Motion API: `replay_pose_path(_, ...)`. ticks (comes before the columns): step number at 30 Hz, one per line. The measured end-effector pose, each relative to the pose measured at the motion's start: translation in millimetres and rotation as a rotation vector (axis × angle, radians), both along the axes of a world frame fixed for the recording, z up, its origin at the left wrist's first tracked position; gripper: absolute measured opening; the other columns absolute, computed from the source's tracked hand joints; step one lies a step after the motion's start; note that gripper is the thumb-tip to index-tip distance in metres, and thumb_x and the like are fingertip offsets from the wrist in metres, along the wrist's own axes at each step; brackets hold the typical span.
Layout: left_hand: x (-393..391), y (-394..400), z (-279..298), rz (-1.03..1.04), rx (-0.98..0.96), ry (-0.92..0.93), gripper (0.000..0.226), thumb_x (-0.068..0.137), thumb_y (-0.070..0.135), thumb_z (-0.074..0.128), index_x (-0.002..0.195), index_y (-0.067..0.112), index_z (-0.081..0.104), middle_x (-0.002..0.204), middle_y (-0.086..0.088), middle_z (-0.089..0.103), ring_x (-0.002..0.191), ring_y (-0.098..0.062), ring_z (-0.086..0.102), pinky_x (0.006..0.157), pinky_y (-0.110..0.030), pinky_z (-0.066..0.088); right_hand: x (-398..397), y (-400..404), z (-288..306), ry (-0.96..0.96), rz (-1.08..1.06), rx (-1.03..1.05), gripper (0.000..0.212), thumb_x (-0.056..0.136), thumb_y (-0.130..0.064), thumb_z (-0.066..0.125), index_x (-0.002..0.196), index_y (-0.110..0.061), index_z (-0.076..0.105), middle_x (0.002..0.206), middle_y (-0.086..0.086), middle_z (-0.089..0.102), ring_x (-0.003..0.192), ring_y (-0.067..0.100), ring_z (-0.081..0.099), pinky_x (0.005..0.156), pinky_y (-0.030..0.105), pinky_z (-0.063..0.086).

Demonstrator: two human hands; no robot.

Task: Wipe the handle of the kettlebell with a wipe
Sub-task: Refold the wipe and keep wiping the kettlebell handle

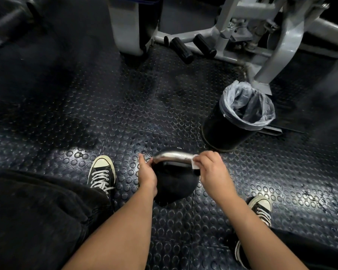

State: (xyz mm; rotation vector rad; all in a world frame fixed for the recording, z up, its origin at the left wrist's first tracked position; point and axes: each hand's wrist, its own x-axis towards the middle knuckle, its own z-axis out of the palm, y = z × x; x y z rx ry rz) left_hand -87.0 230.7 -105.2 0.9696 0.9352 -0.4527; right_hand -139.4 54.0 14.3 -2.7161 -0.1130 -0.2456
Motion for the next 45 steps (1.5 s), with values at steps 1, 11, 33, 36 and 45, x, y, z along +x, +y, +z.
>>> replay_pose_path(1,-1,-1,0,0.001,0.005,0.0,0.1,0.053,0.1,0.038,0.113,0.03,0.077,0.117,-0.011,0.074,0.111,-0.035,0.067,0.104,-0.059,0.048,-1,-3,-2,-0.018,-0.034,0.008,0.018,0.086,0.007,0.068,0.102,0.002,0.072,0.1,0.01,0.064,0.093,0.027,0.057,0.087,0.028,0.047)
replay_pose_path(11,1,1,-14,-0.006,0.028,0.011,0.098,0.051,0.103,0.037,0.105,0.034,0.08,0.113,-0.009,0.076,0.108,-0.035,0.069,0.099,-0.06,0.051,-6,1,-16,-0.098,-0.06,-0.023,0.021,0.087,0.005,0.069,0.108,0.004,0.069,0.103,0.013,0.063,0.096,0.028,0.057,0.081,0.039,0.055)
replay_pose_path(33,4,1,-25,-0.009,0.006,0.006,0.098,0.052,0.103,0.038,0.106,0.033,0.08,0.119,-0.01,0.074,0.112,-0.034,0.068,0.101,-0.058,0.051,3,6,-20,-0.161,-0.065,-0.02,0.024,0.084,0.011,0.067,0.107,0.003,0.07,0.104,0.012,0.065,0.097,0.025,0.052,0.087,0.033,0.049)
replay_pose_path(36,3,0,-25,-0.005,-0.006,0.011,0.099,0.05,0.103,0.04,0.107,0.033,0.08,0.118,-0.01,0.075,0.112,-0.035,0.068,0.101,-0.06,0.05,-2,10,-22,-0.139,0.012,-0.036,0.025,0.085,0.01,0.068,0.108,0.003,0.07,0.106,0.011,0.065,0.099,0.024,0.053,0.089,0.031,0.048)
replay_pose_path(45,3,-1,-16,-0.003,-0.015,0.007,0.099,0.051,0.101,0.039,0.11,0.03,0.078,0.113,-0.011,0.076,0.107,-0.036,0.07,0.1,-0.062,0.051,-7,16,-28,-0.176,0.017,-0.038,0.023,0.083,0.008,0.072,0.106,0.006,0.07,0.101,0.012,0.063,0.094,0.026,0.054,0.081,0.033,0.051)
